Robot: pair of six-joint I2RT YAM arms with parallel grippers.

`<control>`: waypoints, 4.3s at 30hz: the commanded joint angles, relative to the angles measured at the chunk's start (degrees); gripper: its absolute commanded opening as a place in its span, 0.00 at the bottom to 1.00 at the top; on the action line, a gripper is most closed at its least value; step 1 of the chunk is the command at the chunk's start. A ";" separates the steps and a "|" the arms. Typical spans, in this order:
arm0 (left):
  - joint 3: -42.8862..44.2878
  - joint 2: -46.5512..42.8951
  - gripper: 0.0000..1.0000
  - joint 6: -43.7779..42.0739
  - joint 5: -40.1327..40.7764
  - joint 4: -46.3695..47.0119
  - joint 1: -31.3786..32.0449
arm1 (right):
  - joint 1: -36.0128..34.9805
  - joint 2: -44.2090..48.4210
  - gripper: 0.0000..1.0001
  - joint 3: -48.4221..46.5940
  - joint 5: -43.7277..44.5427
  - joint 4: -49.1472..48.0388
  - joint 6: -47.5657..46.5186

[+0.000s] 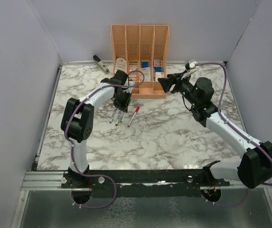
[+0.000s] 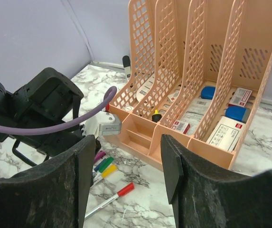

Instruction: Insert the pens into the pen caps

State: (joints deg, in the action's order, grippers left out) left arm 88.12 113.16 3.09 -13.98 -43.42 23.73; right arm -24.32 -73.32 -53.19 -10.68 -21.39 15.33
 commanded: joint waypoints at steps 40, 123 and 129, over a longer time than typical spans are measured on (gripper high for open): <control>3.14 7.63 0.24 3.34 -5.38 2.23 0.27 | -0.12 -0.60 0.57 1.20 1.34 0.67 0.43; -39.42 -31.36 0.99 4.00 -12.66 44.38 -47.14 | 39.70 2.08 0.61 23.77 13.65 2.09 10.78; -39.37 -32.14 0.99 2.21 -11.24 43.76 -44.96 | 39.72 1.95 0.61 23.79 13.31 1.81 10.74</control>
State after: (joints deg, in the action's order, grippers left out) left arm 49.25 83.26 7.75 -24.95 -0.49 -22.76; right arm 15.42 -70.87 -29.50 3.55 -17.45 26.74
